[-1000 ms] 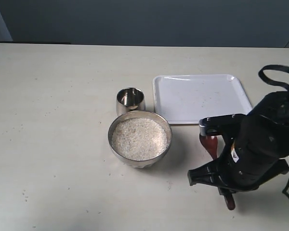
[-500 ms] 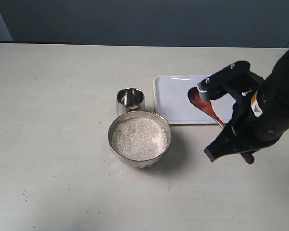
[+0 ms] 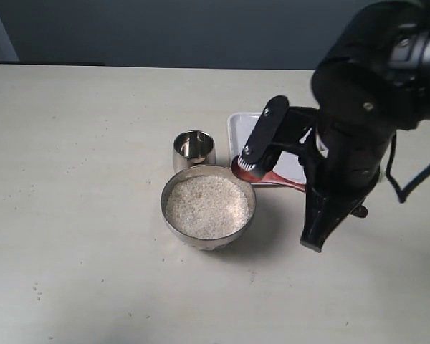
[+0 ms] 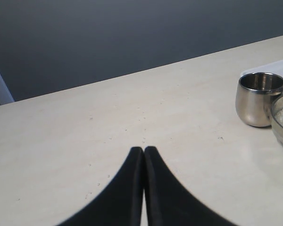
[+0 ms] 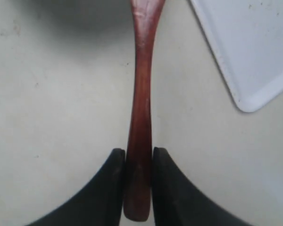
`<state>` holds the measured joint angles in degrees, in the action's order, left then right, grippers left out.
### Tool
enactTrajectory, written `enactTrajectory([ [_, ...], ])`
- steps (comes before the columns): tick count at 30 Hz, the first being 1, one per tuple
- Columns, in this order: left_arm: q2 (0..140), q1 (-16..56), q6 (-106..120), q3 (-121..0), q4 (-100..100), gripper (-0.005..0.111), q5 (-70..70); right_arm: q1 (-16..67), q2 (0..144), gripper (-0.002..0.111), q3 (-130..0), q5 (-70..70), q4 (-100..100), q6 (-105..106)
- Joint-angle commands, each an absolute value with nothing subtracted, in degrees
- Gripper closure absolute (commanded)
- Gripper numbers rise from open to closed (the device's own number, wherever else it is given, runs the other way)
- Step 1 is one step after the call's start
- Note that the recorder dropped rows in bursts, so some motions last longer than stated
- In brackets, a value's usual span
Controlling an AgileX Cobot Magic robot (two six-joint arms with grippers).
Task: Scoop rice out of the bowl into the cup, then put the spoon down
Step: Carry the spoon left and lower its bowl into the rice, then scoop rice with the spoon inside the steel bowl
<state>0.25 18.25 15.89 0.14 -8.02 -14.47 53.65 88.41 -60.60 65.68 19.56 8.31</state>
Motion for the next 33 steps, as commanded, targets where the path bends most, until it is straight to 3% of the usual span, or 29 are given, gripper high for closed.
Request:
enactTrajectory([
  [1,0.0,18.4,15.6,0.0,-8.1,0.106,-13.7,58.7,93.7,0.109,-63.1,70.0,30.2,8.6],
  [14,0.0,18.4,15.6,0.0,-8.1,0.106,-13.7,65.3,104.3,0.109,-70.8,70.0,40.7,5.5],
  [33,0.0,18.4,15.6,0.0,-8.1,0.106,-13.7,65.8,108.5,0.109,-70.8,70.0,39.2,5.5],
])
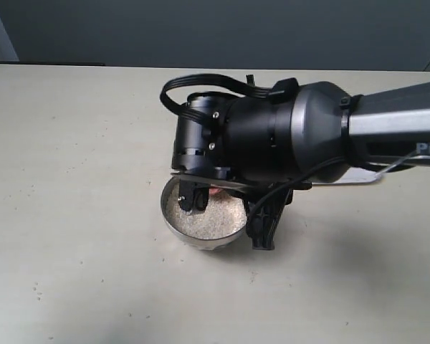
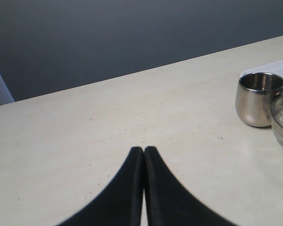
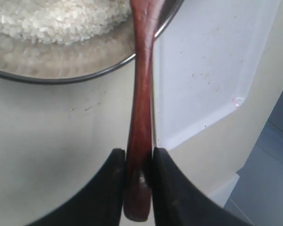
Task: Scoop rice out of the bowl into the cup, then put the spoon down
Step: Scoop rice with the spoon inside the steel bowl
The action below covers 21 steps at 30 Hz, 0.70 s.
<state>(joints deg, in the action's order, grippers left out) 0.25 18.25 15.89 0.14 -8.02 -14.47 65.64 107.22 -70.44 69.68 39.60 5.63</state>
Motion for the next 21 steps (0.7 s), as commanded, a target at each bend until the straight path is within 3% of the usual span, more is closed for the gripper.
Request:
enactTrajectory([
  [1,0.0,18.4,15.6,0.0,-8.1,0.106,-13.7,65.9,108.6,0.109,-70.8,70.0,39.2,5.5],
  [21,0.0,18.4,15.6,0.0,-8.1,0.106,-13.7,66.9,108.8,0.109,-70.8,70.0,34.7,7.1],
])
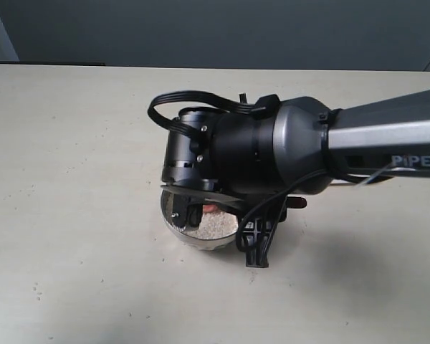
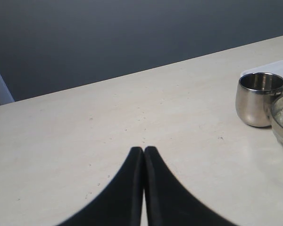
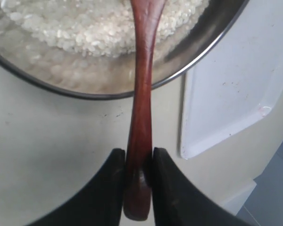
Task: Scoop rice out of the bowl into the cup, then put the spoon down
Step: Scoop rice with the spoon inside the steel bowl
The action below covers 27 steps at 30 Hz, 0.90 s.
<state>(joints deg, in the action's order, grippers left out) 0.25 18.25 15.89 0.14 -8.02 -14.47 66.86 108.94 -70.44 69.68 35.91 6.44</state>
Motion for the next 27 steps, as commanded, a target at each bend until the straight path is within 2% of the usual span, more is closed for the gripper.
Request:
enactTrajectory([
  [1,0.0,18.4,15.6,0.0,-8.1,0.106,-13.7,66.9,108.8,0.109,-70.8,70.0,34.6,7.1],
  [27,0.0,18.4,15.6,0.0,-8.1,0.106,-13.7,66.8,108.1,0.109,-72.9,70.0,30.6,6.9],
])
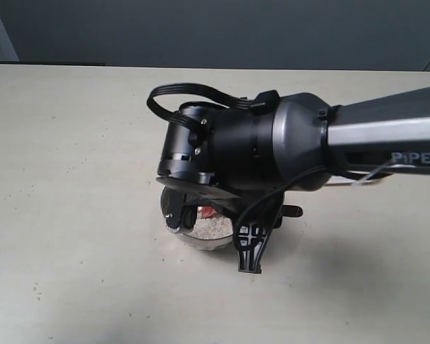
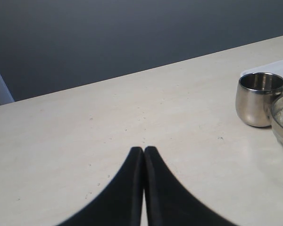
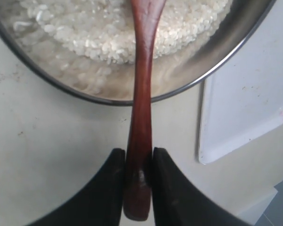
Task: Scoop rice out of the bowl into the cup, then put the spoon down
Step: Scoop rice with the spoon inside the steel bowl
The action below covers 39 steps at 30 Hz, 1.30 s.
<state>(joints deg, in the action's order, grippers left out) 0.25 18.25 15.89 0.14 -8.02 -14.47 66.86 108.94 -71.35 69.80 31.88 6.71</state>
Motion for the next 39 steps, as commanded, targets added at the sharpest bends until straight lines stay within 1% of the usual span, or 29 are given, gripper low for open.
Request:
enactTrajectory([
  [1,0.0,18.4,15.6,0.0,-8.1,0.106,-13.7,66.8,108.1,0.109,-73.2,70.0,29.9,6.9],
  [30,0.0,18.4,15.6,0.0,-8.1,0.106,-13.7,65.8,108.1,0.109,-73.5,70.0,25.2,-1.6],
  [39,0.0,18.4,15.6,0.0,-8.1,0.106,-13.7,65.1,106.0,0.109,-73.4,70.0,23.7,-2.8],
])
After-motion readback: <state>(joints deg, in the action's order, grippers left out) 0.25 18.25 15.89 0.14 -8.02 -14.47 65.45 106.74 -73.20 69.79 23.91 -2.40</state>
